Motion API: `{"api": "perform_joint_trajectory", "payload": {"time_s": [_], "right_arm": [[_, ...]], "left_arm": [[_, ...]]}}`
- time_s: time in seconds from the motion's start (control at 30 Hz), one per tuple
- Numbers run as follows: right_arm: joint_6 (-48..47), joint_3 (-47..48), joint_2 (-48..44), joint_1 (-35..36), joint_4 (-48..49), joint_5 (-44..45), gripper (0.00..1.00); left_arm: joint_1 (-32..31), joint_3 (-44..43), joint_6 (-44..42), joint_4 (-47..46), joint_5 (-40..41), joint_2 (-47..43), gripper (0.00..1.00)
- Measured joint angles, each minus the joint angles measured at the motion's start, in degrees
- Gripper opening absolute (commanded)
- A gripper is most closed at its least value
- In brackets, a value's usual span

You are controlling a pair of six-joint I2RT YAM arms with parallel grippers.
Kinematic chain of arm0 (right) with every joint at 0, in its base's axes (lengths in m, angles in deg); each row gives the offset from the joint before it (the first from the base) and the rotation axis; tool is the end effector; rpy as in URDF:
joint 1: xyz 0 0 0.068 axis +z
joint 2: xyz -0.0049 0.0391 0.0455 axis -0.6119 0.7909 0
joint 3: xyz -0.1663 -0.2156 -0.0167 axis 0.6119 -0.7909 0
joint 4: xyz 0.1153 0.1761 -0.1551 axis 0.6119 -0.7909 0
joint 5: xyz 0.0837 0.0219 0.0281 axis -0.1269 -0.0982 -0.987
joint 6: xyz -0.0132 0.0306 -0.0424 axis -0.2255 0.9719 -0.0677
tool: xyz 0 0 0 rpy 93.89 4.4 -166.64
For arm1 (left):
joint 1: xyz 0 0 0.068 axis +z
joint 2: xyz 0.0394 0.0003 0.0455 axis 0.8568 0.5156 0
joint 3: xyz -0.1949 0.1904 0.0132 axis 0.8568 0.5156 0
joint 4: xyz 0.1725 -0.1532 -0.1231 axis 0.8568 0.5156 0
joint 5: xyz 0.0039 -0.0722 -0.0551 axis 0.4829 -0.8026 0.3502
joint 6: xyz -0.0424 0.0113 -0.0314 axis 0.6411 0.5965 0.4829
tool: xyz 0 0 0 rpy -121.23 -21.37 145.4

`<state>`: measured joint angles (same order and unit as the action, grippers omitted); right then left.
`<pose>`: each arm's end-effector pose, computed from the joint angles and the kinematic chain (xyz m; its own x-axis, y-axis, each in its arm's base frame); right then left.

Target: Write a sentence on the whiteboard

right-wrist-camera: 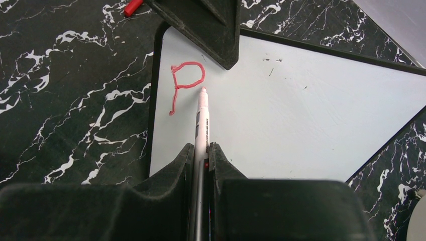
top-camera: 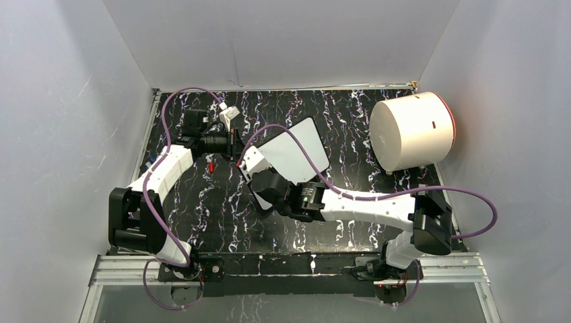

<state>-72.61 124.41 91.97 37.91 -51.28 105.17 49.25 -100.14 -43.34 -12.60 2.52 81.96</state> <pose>0.1097 0.3362 0.3055 -0.1644 -0.3951 -0.9038 -0.5885 0.7746 -0.2316 0.3074 -0.0827 0.2695 -0.6761 0.0685 -0.7336 0.6797 0.4424 -0.5851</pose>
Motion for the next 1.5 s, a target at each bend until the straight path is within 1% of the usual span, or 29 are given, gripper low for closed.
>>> {"api": "perform_joint_trajectory", "payload": {"time_s": [0.57,0.83,1.5], "right_arm": [[0.02,0.0,0.66,-0.26,-0.24,-0.04,0.0],[0.0,0.0,0.68,-0.26,-0.55,-1.53,0.0],[1.22,0.02,0.98,-0.24,-5.2,-2.56,0.0]], "left_arm": [[-0.02,-0.02,-0.15,0.02,0.0,0.0,0.0],[-0.02,-0.02,-0.17,0.04,0.0,0.02,0.0],[-0.02,-0.02,-0.33,0.09,0.02,0.07,0.0]]}}
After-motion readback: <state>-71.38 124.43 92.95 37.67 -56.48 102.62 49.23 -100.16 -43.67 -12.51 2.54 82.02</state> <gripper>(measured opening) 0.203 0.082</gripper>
